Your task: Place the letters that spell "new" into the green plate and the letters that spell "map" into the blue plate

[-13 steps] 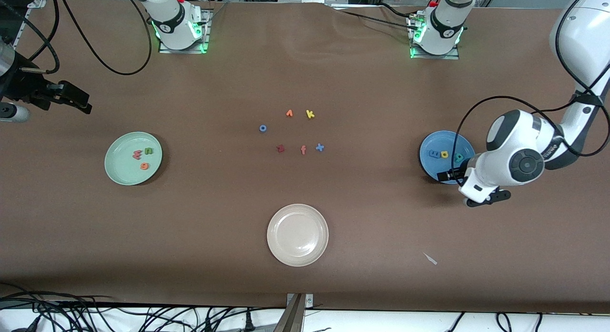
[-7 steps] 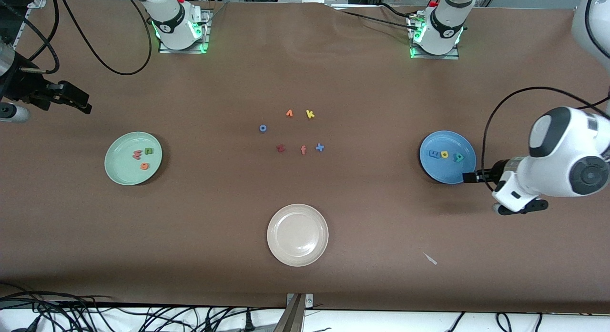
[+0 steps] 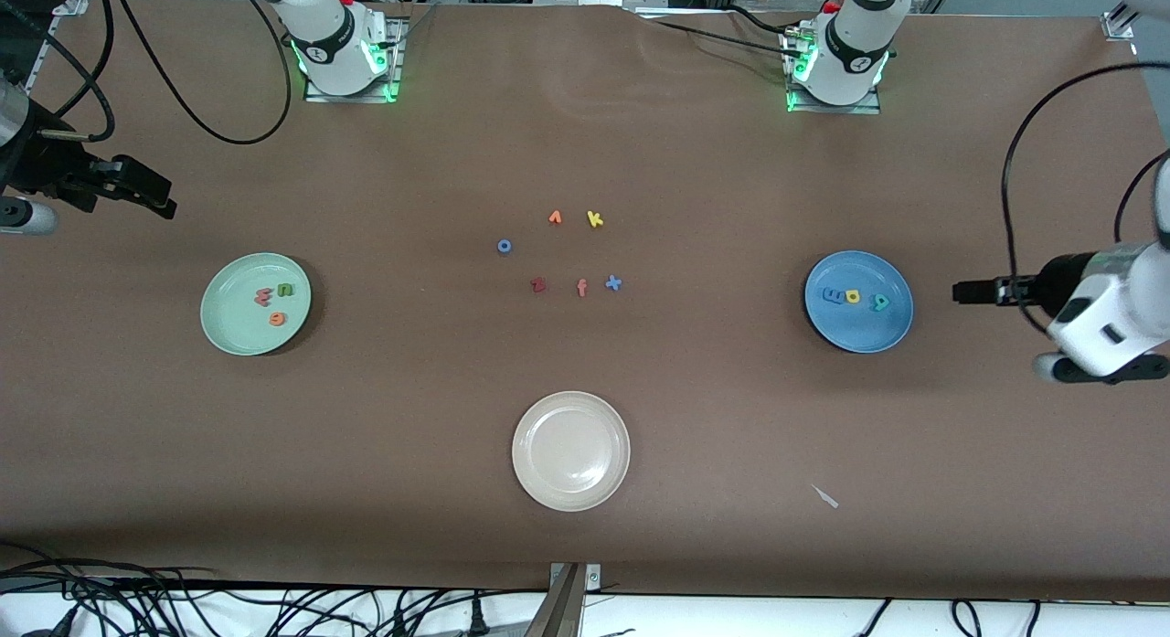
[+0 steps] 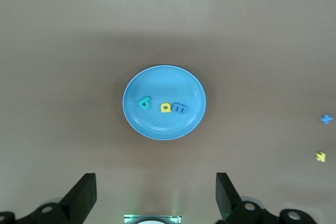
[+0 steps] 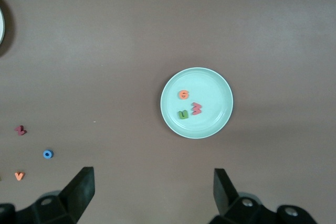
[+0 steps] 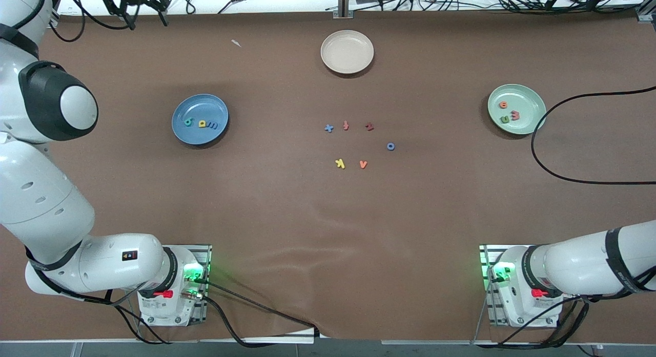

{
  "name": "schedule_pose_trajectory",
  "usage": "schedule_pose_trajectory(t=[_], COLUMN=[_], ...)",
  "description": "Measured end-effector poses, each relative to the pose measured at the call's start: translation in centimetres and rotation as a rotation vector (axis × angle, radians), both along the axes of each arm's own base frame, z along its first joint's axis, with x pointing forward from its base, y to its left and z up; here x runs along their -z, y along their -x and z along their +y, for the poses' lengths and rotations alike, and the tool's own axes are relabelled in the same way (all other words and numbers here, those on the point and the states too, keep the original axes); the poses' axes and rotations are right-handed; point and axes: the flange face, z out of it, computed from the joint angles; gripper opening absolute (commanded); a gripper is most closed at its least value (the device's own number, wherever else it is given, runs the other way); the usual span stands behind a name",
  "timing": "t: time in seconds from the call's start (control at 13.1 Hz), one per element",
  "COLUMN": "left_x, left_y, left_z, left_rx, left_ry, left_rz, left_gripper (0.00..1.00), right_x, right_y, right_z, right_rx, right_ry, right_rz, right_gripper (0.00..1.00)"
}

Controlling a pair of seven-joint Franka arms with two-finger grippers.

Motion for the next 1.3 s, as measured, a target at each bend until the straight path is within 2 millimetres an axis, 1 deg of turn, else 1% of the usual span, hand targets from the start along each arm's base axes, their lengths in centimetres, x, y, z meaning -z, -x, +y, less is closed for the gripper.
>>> schedule_pose_trajectory(t=[0.08, 0.23, 0.38, 0.61, 0.77, 1.0, 1.3], left_x=[-1.1, -1.9, -1.5, -0.1, -0.1, -0.5, -0.6], left_y=[0.6, 1.3, 2.2, 3.8, 4.6, 4.8, 4.8], left_z=[0.1, -0.2, -0.4, -0.1, 0.0, 0.2, 0.2], left_rx=[0.010, 0.031, 0.049, 0.067, 0.067, 0.064, 0.064], left_ry=[0.001, -0.001, -0.002, -0.006, -0.008, -0.010, -0.010], left_rz=[-0.019, -0.081, -0.139, -0.209, -0.218, -0.226, -0.229], left_gripper=[0.99, 0.99, 0.99, 1.00, 1.00, 1.00, 1.00], right_x=[0.0, 0.0, -0.1, -0.1, -0.1, -0.1, -0.1], right_y=[0.0, 0.0, 0.0, -0.1, -0.1, -0.1, -0.1], right_z=[0.0, 0.0, 0.0, 0.0, 0.0, 0.0, 0.0], right_rx=[0.000, 0.000, 0.000, 0.000, 0.000, 0.000, 0.000], right_ry=[0.000, 0.000, 0.000, 0.000, 0.000, 0.000, 0.000], right_rz=[-0.001, -0.002, -0.004, -0.005, -0.005, -0.006, -0.006], right_gripper=[1.00, 1.00, 1.00, 1.00, 1.00, 1.00, 1.00])
